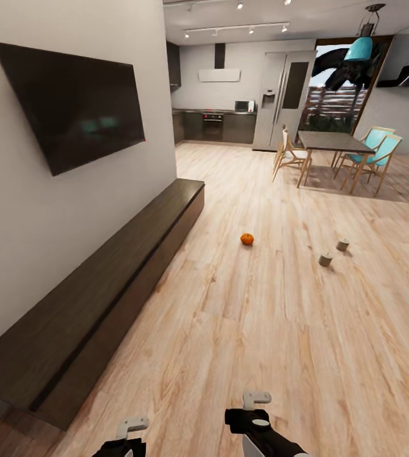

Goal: Place each of the two pumpkins and all three candles from the living room inside a cabinet in the living room (use any cabinet), then make sure every cabinet is closed, and position the cauldron so it is next to a table in the living room.

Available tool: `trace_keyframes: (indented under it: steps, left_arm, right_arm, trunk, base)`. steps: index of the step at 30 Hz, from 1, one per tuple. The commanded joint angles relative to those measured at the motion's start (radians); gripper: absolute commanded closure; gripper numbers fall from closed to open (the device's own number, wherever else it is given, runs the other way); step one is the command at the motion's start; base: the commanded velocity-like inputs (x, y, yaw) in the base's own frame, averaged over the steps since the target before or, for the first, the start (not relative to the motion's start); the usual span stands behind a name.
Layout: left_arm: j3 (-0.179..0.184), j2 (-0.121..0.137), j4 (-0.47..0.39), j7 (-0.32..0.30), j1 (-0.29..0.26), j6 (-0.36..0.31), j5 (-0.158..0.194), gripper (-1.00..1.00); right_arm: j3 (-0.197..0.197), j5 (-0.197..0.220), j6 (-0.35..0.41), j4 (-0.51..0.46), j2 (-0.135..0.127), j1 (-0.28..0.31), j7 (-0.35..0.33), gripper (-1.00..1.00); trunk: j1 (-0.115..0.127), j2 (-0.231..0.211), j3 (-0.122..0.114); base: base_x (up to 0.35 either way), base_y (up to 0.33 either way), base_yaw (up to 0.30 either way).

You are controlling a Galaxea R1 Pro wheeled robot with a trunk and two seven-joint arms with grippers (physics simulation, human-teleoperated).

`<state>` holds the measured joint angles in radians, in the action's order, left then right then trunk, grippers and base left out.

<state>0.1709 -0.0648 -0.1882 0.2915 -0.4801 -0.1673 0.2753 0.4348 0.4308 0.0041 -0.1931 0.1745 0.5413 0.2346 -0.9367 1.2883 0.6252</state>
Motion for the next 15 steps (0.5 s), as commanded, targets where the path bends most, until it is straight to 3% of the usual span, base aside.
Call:
trace_keyframes:
  steps: [1, 15]
  left_arm:
    - [0.009, 0.000, -0.002, 0.006, 0.000, -0.005, 0.009, -1.00]
    - [0.009, 0.000, -0.002, 0.006, 0.000, -0.005, 0.009, -1.00]
  right_arm:
    - [0.009, 0.008, 0.000, 0.000, 0.000, 0.001, 0.006, -1.00]
    - [0.009, 0.008, 0.000, 0.000, 0.000, 0.000, 0.006, -1.00]
  trunk:
    - [0.000, 0.000, 0.001]
    - [0.000, 0.000, 0.001]
  base:
    - [0.000, 0.019, 0.000]
    - [0.044, 0.002, 0.000]
